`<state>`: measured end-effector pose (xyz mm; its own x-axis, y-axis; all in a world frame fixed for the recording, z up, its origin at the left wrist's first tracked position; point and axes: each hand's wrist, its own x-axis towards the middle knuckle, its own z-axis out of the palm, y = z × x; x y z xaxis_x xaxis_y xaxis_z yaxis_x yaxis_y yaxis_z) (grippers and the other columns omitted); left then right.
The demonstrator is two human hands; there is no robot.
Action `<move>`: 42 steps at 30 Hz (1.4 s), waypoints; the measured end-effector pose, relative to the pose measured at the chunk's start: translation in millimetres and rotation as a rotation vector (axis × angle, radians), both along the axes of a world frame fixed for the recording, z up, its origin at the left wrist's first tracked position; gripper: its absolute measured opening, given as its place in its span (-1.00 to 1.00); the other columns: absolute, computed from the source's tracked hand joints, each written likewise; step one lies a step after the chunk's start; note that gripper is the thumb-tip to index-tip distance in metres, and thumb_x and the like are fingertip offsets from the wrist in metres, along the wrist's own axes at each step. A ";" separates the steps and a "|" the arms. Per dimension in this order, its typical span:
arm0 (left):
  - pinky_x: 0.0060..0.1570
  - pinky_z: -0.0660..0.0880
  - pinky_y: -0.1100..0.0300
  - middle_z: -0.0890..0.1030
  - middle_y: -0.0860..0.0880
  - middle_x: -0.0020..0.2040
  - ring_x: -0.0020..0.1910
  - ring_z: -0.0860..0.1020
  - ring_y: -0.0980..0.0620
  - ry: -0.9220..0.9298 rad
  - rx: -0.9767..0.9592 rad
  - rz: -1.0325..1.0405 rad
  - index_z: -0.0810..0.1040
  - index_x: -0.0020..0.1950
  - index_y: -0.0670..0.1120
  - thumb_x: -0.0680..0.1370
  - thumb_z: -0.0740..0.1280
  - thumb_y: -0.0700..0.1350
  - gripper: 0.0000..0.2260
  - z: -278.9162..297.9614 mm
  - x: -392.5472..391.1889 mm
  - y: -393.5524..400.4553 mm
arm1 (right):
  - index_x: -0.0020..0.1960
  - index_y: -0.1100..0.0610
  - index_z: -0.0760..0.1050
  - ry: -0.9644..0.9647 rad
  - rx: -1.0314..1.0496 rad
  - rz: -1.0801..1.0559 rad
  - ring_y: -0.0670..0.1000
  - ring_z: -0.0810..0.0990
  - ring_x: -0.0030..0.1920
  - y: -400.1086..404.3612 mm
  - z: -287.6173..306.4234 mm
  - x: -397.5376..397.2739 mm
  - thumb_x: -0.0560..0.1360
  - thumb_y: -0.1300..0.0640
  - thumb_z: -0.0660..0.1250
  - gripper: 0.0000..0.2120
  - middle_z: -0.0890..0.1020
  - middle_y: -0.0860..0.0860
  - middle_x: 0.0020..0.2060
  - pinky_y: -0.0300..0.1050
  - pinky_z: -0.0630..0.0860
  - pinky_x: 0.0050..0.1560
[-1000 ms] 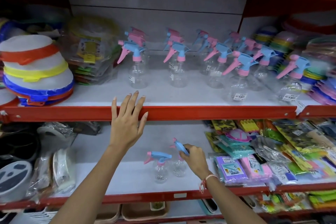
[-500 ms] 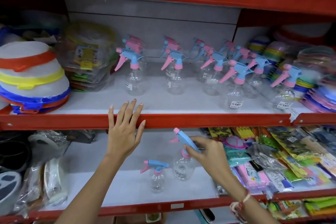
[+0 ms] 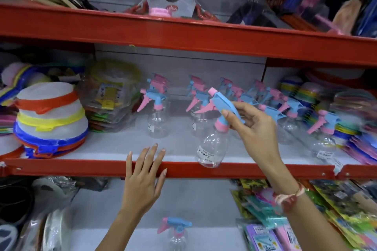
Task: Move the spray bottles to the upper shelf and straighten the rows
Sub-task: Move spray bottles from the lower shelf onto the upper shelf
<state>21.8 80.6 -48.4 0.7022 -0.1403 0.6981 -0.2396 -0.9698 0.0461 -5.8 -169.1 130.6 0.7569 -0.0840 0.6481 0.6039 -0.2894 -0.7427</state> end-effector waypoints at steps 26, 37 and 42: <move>0.52 -0.03 -0.16 0.36 -0.08 0.50 0.46 0.29 -0.08 0.030 -0.007 0.011 0.22 0.53 0.02 0.60 0.07 0.13 -0.49 -2.6 2.4 -0.2 | 0.37 0.10 0.25 0.203 -0.136 -0.187 0.01 0.60 0.03 -0.5 -63.2 85.1 0.22 -0.07 0.60 -0.14 0.56 0.00 0.13 -0.23 0.55 -0.02; 0.51 -0.04 -0.14 0.38 -0.08 0.48 0.45 0.30 -0.09 0.030 -0.007 0.038 0.25 0.52 0.01 0.60 0.04 0.14 -0.50 0.3 -1.0 -3.3 | 0.16 0.16 0.37 0.223 -0.232 -0.305 0.09 0.57 -0.01 1.3 -97.6 84.1 0.13 -0.05 0.65 -0.26 0.46 0.07 0.07 -0.05 0.53 -0.05; 0.52 -0.05 -0.13 0.39 -0.09 0.48 0.45 0.30 -0.10 0.020 -0.015 0.052 0.29 0.50 0.00 0.60 0.06 0.13 -0.50 -0.8 0.4 -4.2 | 0.19 0.06 0.40 0.237 -0.227 -0.185 0.05 0.60 0.04 -8.4 -101.7 86.0 0.16 -0.06 0.61 -0.31 0.54 0.02 0.12 0.11 0.60 0.00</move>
<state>22.2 76.4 -49.2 0.7222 -0.0933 0.6854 -0.1880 -0.9800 0.0647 80.3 -177.5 28.9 0.8738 -0.1073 0.4744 0.3450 -0.5508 -0.7600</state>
